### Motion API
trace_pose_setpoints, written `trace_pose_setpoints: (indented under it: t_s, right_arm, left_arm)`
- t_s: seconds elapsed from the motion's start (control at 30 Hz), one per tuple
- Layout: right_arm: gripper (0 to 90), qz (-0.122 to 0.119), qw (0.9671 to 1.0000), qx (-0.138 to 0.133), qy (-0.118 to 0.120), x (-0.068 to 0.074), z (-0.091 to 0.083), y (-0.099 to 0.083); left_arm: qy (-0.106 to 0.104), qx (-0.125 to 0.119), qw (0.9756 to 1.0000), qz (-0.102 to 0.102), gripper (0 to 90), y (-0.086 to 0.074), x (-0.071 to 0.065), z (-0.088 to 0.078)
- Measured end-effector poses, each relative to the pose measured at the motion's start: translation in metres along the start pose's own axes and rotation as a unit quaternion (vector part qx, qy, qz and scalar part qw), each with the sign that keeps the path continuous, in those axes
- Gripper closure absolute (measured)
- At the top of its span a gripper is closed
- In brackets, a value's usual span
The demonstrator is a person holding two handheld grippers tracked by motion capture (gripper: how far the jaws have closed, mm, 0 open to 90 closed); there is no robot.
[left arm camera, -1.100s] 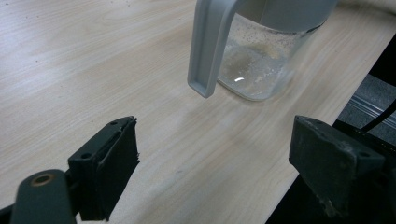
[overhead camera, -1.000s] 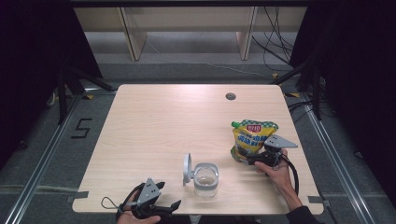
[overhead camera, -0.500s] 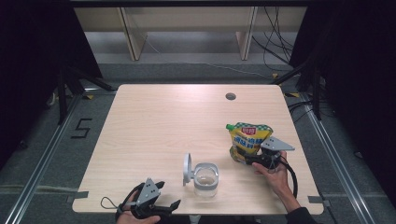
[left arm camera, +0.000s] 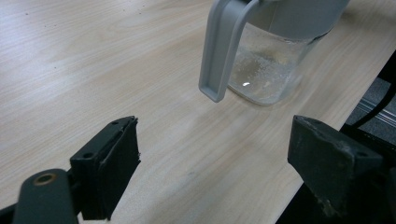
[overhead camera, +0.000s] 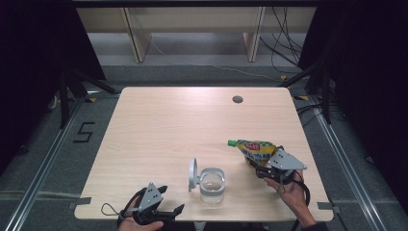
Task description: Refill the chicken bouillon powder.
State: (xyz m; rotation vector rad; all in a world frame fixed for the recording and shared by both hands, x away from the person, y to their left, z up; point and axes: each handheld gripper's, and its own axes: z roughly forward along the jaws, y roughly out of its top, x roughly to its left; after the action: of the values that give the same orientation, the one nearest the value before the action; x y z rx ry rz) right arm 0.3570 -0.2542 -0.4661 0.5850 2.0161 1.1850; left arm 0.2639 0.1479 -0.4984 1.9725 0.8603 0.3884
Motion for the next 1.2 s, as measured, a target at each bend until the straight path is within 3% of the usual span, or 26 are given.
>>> trace_pose_setpoints:
  t_s: [0.17, 0.2, 0.27, 0.3, 0.37, 0.5, 0.53, 0.6, 0.63, 0.67, 0.7, 0.73, 0.77, 0.83, 0.87, 0.9, 0.93, 0.97, 1.0, 1.03, 1.07, 1.1, 1.17, 1.2]
  right_arm:
    - [32.5, -0.061, 0.998, -0.008, -0.015, 0.015, -0.024, 0.015]
    - [32.5, -0.069, 0.9975, -0.005, -0.011, 0.019, -0.028, 0.017]
    - [32.5, -0.1, 0.9948, 0.001, -0.015, 0.024, -0.033, 0.021]
    - [32.5, -0.112, 0.9936, 0.007, -0.014, 0.028, -0.035, 0.022]
    - [32.5, -0.123, 0.9922, 0.016, -0.014, 0.033, -0.037, 0.022]
    - [32.5, -0.169, 0.9849, 0.031, -0.018, 0.039, -0.037, 0.024]
    - [32.5, -0.175, 0.9836, 0.037, -0.022, 0.042, -0.037, 0.024]
    - [32.5, -0.209, 0.9764, 0.046, -0.027, 0.045, -0.036, 0.026]
    - [32.6, -0.214, 0.9751, 0.05, -0.032, 0.048, -0.036, 0.026]
    - [32.6, -0.228, 0.9717, 0.051, -0.032, 0.048, -0.035, 0.027]
    - [32.6, -0.225, 0.9721, 0.055, -0.037, 0.05, -0.035, 0.027]
    - [32.6, -0.257, 0.964, 0.056, -0.041, 0.049, -0.034, 0.029]
    - [32.6, -0.273, 0.9584, 0.063, -0.055, 0.052, -0.034, 0.029]
    - [32.6, -0.292, 0.9501, 0.086, -0.069, 0.058, -0.034, 0.029]
    - [32.6, -0.308, 0.9444, 0.088, -0.074, 0.059, -0.033, 0.03]
    - [32.6, -0.308, 0.9444, 0.088, -0.074, 0.059, -0.033, 0.03]
    - [32.6, -0.318, 0.9403, 0.093, -0.079, 0.062, -0.032, 0.03]
    - [32.7, -0.349, 0.9287, 0.093, -0.082, 0.063, -0.031, 0.032]
    - [32.7, -0.358, 0.9243, 0.098, -0.091, 0.065, -0.031, 0.032]
    - [32.7, -0.379, 0.9158, 0.099, -0.09, 0.065, -0.03, 0.034]
    - [32.7, -0.372, 0.9186, 0.097, -0.091, 0.066, -0.029, 0.032]
    - [32.7, -0.371, 0.9187, 0.098, -0.095, 0.068, -0.029, 0.032]
    - [32.8, -0.388, 0.9117, 0.095, -0.095, 0.068, -0.029, 0.034]
    - [32.8, -0.397, 0.9067, 0.099, -0.102, 0.069, -0.029, 0.035]
  left_arm:
    - [0.0, -0.001, 1.0, -0.005, 15.8, 0.0, -0.001, 0.0]
    - [0.003, -0.003, 0.9999, -0.016, 15.8, 0.0, -0.002, 0.0]
    - [0.008, 0.009, 0.9999, -0.002, 15.8, 0.0, 0.001, -0.001]
    - [0.006, 0.002, 0.9999, -0.011, 15.8, 0.0, 0.0, 0.0]
    - [0.004, -0.002, 0.9999, -0.011, 15.8, 0.0, 0.0, 0.0]
    - [0.004, 0.004, 1.0, 0.004, 15.8, 0.0, 0.002, 0.0]
    - [0.003, 0.003, 1.0, 0.004, 15.8, 0.0, 0.002, 0.0]
    - [0.003, -0.001, 1.0, -0.002, 15.7, 0.0, 0.001, 0.001]
    - [0.003, -0.002, 0.9999, -0.015, 15.8, -0.001, 0.0, 0.001]
    - [0.005, 0.0, 0.9999, -0.014, 15.7, -0.001, 0.0, 0.001]
    - [0.006, 0.003, 0.9999, -0.012, 15.8, 0.0, 0.001, 0.0]
    - [0.004, 0.0, 0.9999, -0.015, 15.8, -0.001, 0.0, 0.001]
    - [0.003, -0.001, 0.9999, -0.015, 15.8, -0.001, 0.0, 0.001]
    - [0.003, -0.001, 1.0, -0.002, 15.7, 0.0, 0.002, 0.0]
    - [0.005, 0.004, 0.9999, -0.012, 15.8, -0.001, 0.001, 0.0]
    - [0.005, 0.004, 0.9999, -0.01, 15.8, 0.0, 0.001, 0.0]
    - [0.005, 0.004, 0.9999, -0.008, 15.8, 0.0, 0.001, 0.0]
    - [0.006, 0.004, 0.9999, -0.009, 15.8, -0.001, 0.001, 0.0]
    - [0.006, 0.004, 0.9999, -0.009, 15.8, 0.0, 0.001, 0.0]
    - [0.006, 0.004, 0.9999, -0.009, 15.8, 0.0, 0.001, 0.001]
    - [0.005, 0.004, 0.9999, -0.009, 15.8, 0.0, 0.001, 0.001]
    - [0.005, 0.004, 0.9999, -0.009, 15.8, 0.0, 0.001, 0.0]
    - [0.005, 0.004, 1.0, -0.007, 15.8, 0.0, 0.001, 0.0]
    - [0.004, 0.004, 0.9999, -0.009, 15.8, 0.0, 0.001, 0.001]
